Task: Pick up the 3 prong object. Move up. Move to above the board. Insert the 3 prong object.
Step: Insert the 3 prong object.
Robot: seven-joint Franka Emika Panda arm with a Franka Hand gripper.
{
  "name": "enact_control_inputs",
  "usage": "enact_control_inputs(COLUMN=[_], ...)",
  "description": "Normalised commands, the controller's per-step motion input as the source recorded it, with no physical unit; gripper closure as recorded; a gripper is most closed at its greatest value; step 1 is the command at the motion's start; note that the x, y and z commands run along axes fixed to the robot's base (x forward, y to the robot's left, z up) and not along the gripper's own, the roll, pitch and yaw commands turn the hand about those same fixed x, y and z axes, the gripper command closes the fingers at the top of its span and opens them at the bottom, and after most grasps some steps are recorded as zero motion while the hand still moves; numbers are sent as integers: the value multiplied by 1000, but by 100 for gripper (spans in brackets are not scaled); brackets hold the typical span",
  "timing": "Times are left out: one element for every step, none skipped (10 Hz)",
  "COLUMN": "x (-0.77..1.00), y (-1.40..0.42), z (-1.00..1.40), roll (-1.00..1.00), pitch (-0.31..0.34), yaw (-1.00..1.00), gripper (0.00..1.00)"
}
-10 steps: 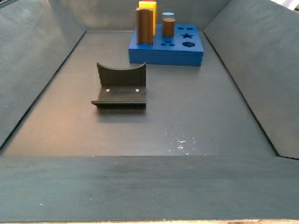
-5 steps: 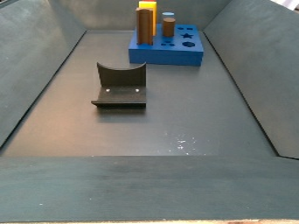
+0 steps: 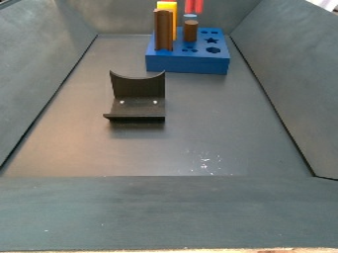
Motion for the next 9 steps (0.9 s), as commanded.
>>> enact_control_inputs(x=[334,166,0,26,0,-54,-100,-80,-97], y=[314,303,220,109,3,11,57,0,0], z=[-794,-831,-806,-720,-634,-497,-429,-380,-311], roll=[50,146,131,76,103,57,36,47,40], pitch=[0,13,0,-47,-41,-60,-63,-57,-44], yaw=[-594,-274,-191,-177,-140,-34,-9,0,0], gripper=[100,100,100,100,100,100,100,100,100])
